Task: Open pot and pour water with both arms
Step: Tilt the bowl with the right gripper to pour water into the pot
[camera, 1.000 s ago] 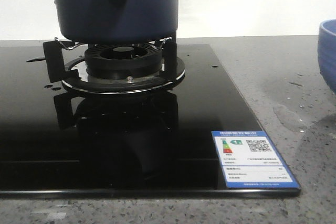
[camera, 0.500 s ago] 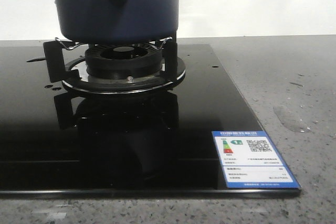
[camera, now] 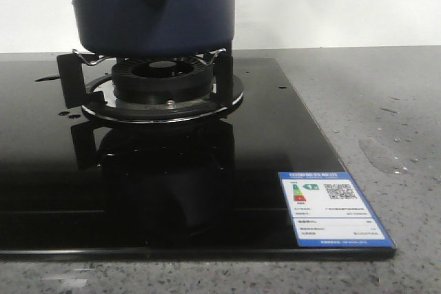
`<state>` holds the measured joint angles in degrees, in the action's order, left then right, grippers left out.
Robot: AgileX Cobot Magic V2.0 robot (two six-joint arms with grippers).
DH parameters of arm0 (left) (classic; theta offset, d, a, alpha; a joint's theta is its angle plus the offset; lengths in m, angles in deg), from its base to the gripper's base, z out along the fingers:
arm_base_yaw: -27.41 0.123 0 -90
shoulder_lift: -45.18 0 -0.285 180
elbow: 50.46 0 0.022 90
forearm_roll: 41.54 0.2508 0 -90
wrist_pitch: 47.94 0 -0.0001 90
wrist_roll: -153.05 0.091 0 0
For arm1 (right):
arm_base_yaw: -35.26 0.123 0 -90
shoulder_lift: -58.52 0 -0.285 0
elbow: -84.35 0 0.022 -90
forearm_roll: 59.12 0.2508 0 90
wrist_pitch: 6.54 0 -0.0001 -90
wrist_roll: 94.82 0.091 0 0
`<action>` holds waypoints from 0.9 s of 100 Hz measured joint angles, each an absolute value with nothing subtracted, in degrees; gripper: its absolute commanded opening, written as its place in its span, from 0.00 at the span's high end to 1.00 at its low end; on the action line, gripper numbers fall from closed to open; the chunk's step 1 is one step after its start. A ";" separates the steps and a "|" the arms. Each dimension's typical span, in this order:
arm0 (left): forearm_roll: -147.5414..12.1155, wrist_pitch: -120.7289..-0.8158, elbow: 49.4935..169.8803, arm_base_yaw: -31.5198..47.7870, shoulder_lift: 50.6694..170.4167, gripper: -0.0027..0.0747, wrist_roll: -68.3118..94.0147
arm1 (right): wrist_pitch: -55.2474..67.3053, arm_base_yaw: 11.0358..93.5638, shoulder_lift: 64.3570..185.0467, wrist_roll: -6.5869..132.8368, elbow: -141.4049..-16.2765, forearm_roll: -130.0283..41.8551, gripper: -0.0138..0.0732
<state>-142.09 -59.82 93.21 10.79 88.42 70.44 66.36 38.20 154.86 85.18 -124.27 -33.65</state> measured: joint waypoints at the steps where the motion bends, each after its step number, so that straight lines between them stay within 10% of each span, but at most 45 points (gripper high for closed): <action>1: -142.09 -59.52 93.21 10.79 88.48 0.55 70.44 | 66.36 38.45 155.26 85.18 -125.29 -33.65 0.91; 90: -142.52 -57.65 93.21 10.79 87.40 0.55 70.44 | 55.86 58.24 176.39 85.18 -148.64 -61.84 0.91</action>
<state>-142.52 -57.65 93.21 10.79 87.40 70.44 55.86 58.24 176.39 85.18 -148.64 -61.84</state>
